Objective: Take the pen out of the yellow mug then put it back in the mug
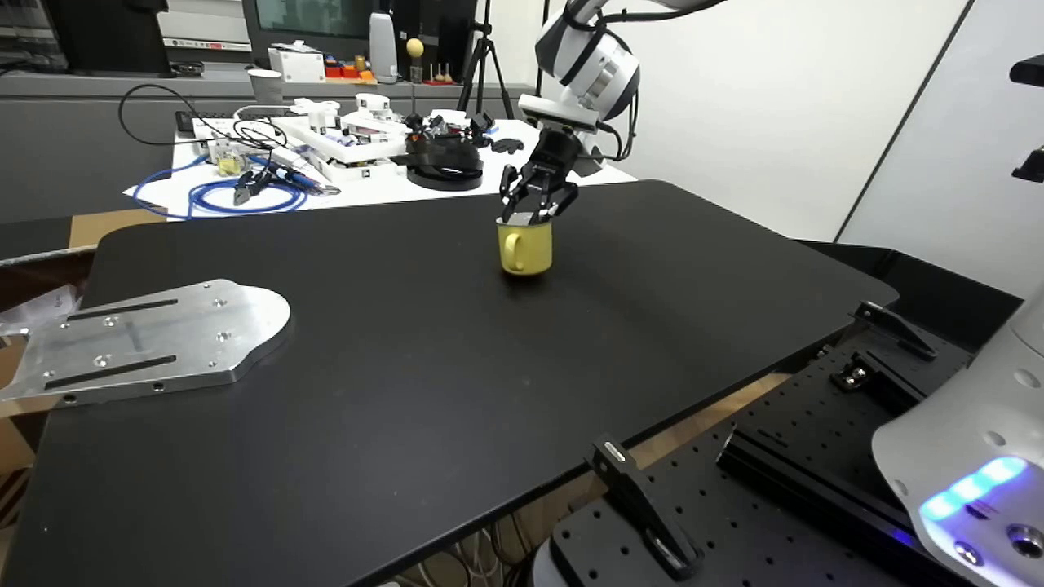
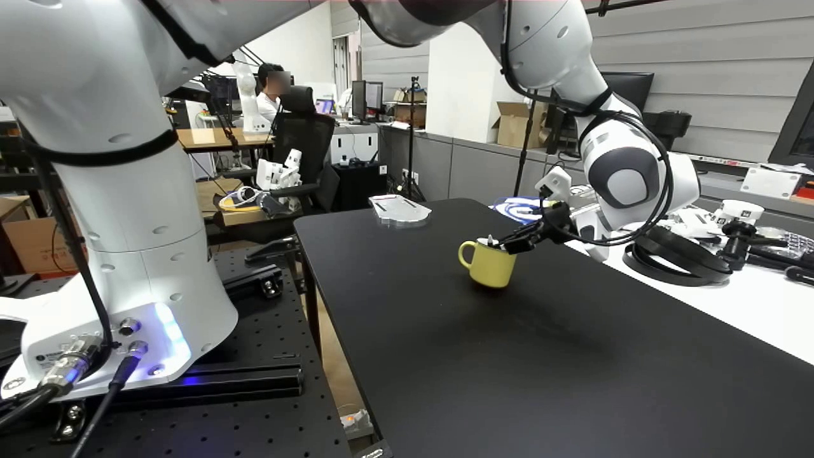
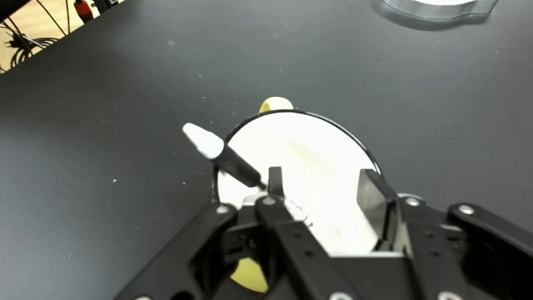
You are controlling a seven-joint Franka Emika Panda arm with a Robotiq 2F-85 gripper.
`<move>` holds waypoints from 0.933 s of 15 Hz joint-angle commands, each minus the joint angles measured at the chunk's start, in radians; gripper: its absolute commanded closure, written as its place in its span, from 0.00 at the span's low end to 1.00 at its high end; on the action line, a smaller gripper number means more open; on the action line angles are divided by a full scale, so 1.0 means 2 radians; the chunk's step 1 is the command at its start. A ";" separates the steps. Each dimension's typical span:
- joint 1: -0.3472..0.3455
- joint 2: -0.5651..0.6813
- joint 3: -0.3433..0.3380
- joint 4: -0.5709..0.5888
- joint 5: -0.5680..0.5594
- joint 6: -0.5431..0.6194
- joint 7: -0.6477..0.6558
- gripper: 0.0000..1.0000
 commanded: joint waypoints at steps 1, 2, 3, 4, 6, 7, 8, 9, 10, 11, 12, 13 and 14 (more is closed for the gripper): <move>0.003 -0.002 0.001 0.014 -0.006 -0.001 0.009 0.18; 0.003 -0.005 0.001 0.013 -0.006 -0.001 0.009 0.12; 0.004 -0.007 0.001 0.013 -0.006 0.000 0.009 0.06; 0.005 -0.010 0.001 0.013 -0.007 0.001 0.008 0.00; 0.006 -0.016 0.002 0.012 -0.007 -0.001 0.008 0.00; 0.006 -0.019 0.002 0.012 -0.007 -0.002 0.009 0.02; 0.007 -0.022 0.003 0.014 -0.006 -0.004 0.009 0.01; 0.005 -0.026 0.005 0.016 -0.005 -0.009 0.009 0.00; 0.006 -0.031 0.005 0.017 -0.004 -0.011 0.010 0.00; 0.005 -0.037 0.006 0.017 -0.004 -0.013 0.009 0.00; 0.006 -0.043 0.007 0.016 -0.004 -0.015 0.009 0.00; 0.006 -0.049 0.007 0.015 -0.005 -0.016 0.008 0.00; 0.007 -0.056 0.007 0.013 -0.005 -0.016 0.007 0.00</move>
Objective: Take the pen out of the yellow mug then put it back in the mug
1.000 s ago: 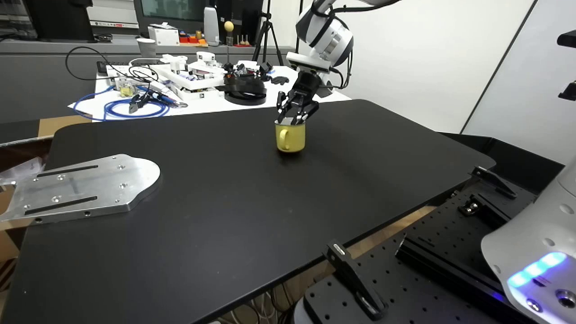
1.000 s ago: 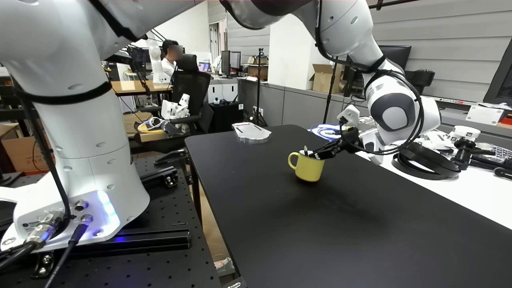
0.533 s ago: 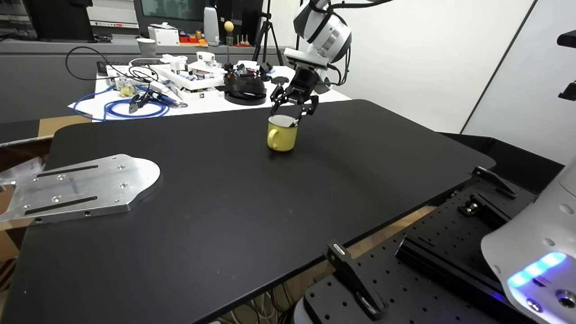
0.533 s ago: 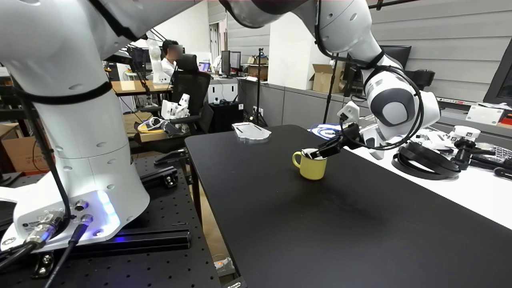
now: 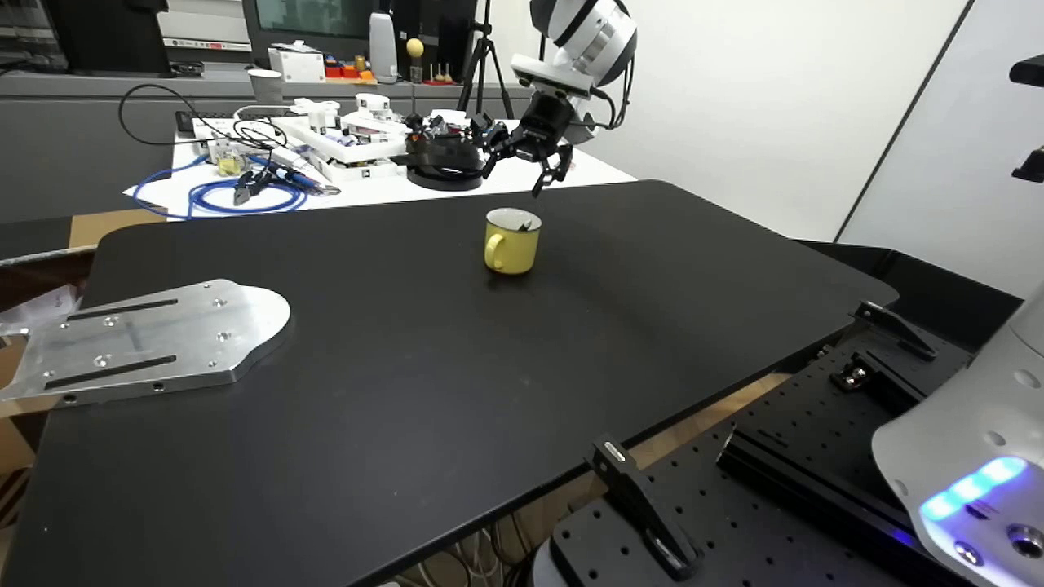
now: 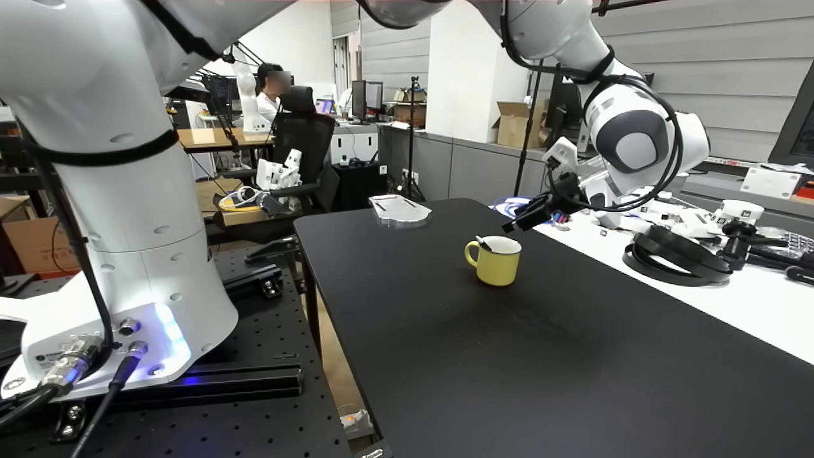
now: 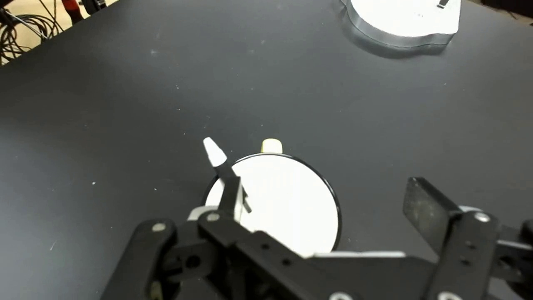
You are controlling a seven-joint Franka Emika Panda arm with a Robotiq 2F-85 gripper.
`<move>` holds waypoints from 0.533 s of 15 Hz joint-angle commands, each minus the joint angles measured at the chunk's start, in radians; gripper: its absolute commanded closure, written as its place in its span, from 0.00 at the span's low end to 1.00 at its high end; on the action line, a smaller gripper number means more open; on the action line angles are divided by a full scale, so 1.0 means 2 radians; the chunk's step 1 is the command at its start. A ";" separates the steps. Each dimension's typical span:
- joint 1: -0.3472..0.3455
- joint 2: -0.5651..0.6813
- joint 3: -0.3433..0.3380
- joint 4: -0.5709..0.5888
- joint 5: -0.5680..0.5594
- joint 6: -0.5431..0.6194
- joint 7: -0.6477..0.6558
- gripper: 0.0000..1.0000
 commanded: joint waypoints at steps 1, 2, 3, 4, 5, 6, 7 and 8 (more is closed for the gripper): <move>0.000 -0.026 0.002 0.000 -0.004 -0.011 0.006 0.00; -0.001 -0.031 0.004 -0.003 -0.004 -0.014 0.004 0.00; -0.004 -0.035 0.006 -0.005 -0.001 -0.020 0.000 0.00; -0.009 -0.038 0.011 -0.008 0.002 -0.032 -0.011 0.00; -0.002 -0.024 0.004 0.003 0.000 -0.017 -0.002 0.00; -0.002 -0.026 0.005 0.003 0.000 -0.024 -0.005 0.00; -0.003 -0.027 0.005 0.003 0.000 -0.027 -0.008 0.00; -0.003 -0.027 0.005 0.002 0.000 -0.028 -0.009 0.00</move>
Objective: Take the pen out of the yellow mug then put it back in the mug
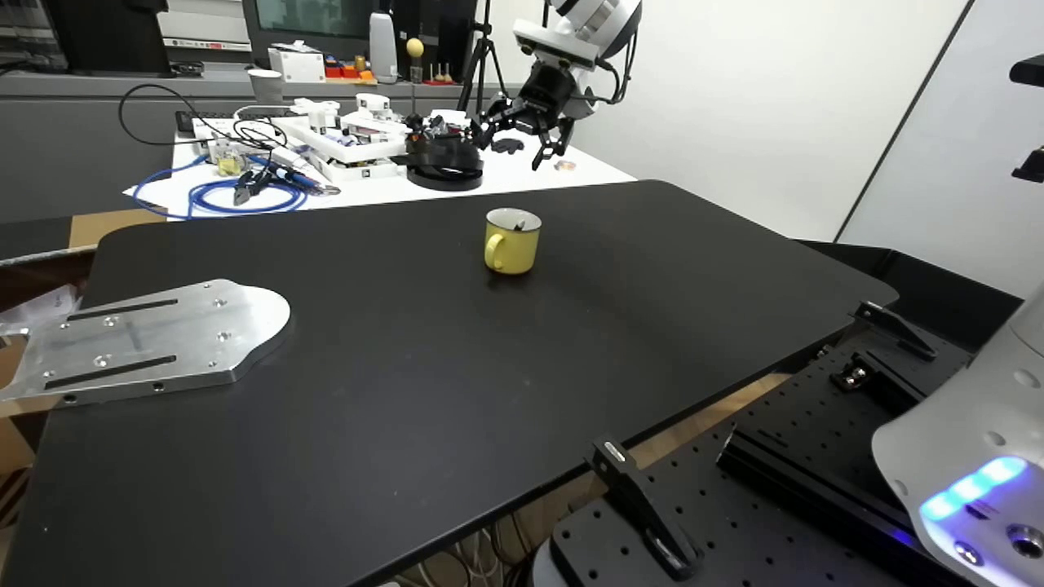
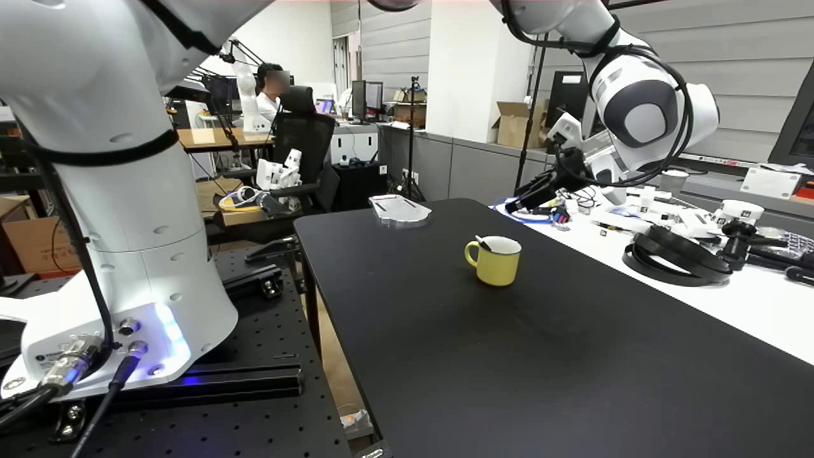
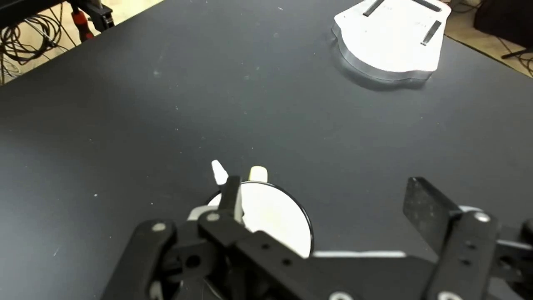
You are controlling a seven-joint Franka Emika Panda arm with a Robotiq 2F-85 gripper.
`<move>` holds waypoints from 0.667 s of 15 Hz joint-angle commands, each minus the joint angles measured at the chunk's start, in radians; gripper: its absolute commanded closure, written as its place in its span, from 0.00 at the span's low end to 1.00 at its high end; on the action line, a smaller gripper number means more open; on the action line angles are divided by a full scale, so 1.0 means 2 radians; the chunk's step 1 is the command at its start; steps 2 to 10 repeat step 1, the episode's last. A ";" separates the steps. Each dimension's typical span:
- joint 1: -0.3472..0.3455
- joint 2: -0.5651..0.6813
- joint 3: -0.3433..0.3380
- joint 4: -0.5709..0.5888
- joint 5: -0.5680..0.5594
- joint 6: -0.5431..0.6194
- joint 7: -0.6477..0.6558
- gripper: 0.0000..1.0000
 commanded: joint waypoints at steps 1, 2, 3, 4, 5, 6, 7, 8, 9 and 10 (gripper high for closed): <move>-0.001 0.001 0.000 0.002 0.000 -0.002 -0.001 0.00; -0.001 0.001 0.000 0.002 0.000 -0.002 -0.001 0.00; -0.001 0.001 0.000 0.002 0.000 -0.002 -0.001 0.00; -0.001 0.001 0.000 0.002 0.000 -0.002 -0.001 0.00; -0.001 0.001 0.000 0.002 0.000 -0.002 -0.001 0.00; -0.001 0.001 0.000 0.002 0.000 -0.002 -0.001 0.00; -0.001 0.001 0.000 0.002 0.000 -0.002 -0.001 0.00; -0.001 0.001 0.000 0.002 0.000 -0.002 -0.001 0.00; -0.001 0.001 0.000 0.002 0.000 -0.002 -0.001 0.00; -0.001 0.001 0.000 0.002 0.000 -0.002 -0.001 0.00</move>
